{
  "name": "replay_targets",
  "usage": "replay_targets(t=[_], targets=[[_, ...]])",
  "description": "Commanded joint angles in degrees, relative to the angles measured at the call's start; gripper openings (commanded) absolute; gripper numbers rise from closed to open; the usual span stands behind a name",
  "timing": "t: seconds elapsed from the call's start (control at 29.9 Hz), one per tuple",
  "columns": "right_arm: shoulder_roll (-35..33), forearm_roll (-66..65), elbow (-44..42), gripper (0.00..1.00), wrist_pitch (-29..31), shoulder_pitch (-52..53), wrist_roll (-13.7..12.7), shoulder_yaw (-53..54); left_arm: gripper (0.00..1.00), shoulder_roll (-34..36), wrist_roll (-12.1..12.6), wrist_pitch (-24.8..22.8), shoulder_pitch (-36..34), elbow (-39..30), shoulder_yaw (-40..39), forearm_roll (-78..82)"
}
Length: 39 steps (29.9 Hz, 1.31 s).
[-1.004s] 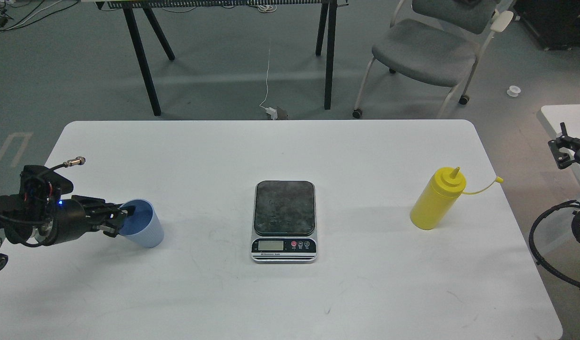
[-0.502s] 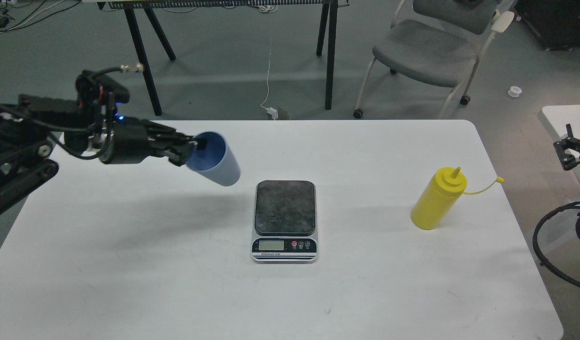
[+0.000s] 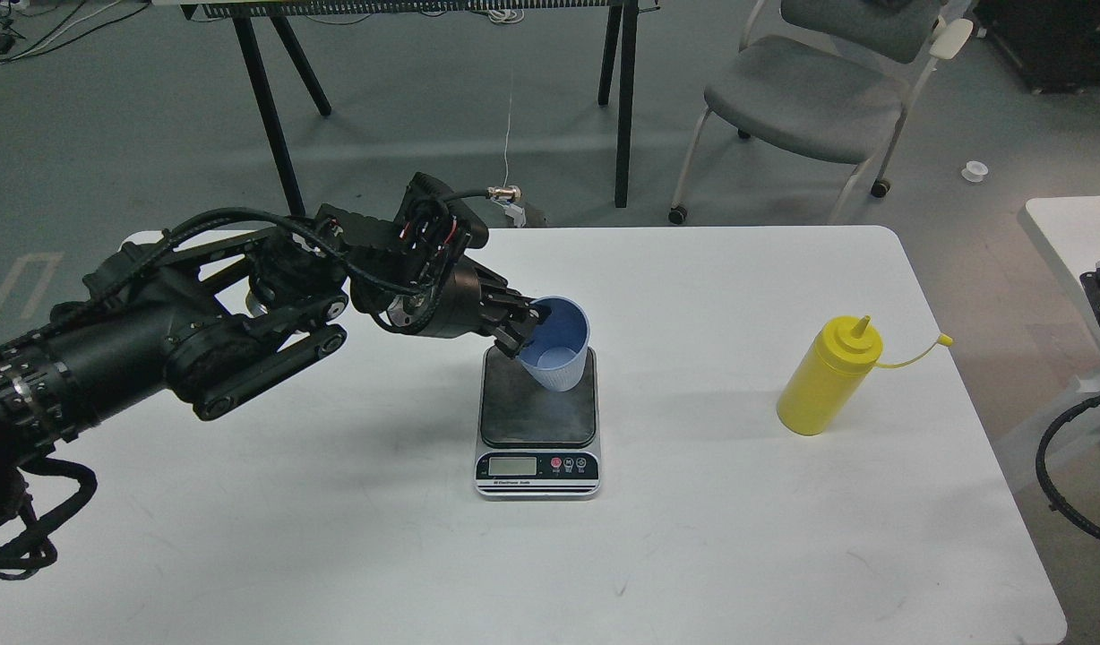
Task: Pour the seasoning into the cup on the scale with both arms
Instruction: 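Carry the blue cup with the left gripper onto the scale, then release the cup and withdraw the left gripper upward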
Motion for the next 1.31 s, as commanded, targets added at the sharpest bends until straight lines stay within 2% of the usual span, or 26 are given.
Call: replay_targets(t=[0.0,0.13,0.27,0.37,0.44,0.6,0.74,0.8,0.84,1.0,1.1,1.27], targets=[[0.1,0.0,0.1,1.00,0.0,-0.1,0.0,0.1,0.04,-0.2,0.2,0.0,0.2,0.5,1.1,0.2],[0.3,0.0,0.1,1.00,0.0,-0.1,0.0,0.0,0.05,-0.4,0.3,0.0,0.8,1.6,1.1,0.1],[0.0,0.0,0.1,1.00,0.0,0.0,0.0,0.2,0.10,-0.4,0.8,0.0,1.2,1.5,1.1,0.1],[-0.5,0.0,0.1,1.00,0.0,0.0,0.0,0.2,0.25,-0.4,0.8,0.0,1.2,1.6,0.9,-0.2],[-0.7,0.0,0.1,1.00,0.0,0.0,0.0,0.2,0.28,-0.4,0.8,0.0,1.2,1.6,0.9,-0.4],[-0.9,0.0,0.1,1.00,0.0,-0.2,0.0,0.2,0.45,-1.0,0.8,0.0,1.2,1.9,0.7,-0.8],[-2.1,0.1,0.1,1.00,0.0,-1.1,0.0,0.2,0.65,0.0,0.0,0.0,0.8,1.9,-0.6,-2.6],[-3.1,0.3,0.2,1.00,0.0,-2.4,0.0,0.3,0.81,1.9,0.0,0.0,0.8,1.9,-4.0,-8.5],[-3.6,0.4,0.3,1.00,0.0,-3.3,0.0,0.5,0.84,3.1,0.2,0.0,1.1,1.8,-6.3,-13.1],[-5.0,0.5,0.5,1.00,0.0,-8.9,-0.4,1.6,0.92,7.0,0.8,0.0,1.0,2.5,-9.3,-38.7],[-6.6,3.7,1.6,1.00,0.0,-12.8,-0.6,3.0,0.96,7.8,0.5,0.8,1.0,6.0,-9.3,-50.1],[-10.7,8.1,14.7,1.00,0.0,-23.5,-0.5,3.1,0.99,7.3,0.7,2.6,0.5,11.7,-12.2,-68.2]])
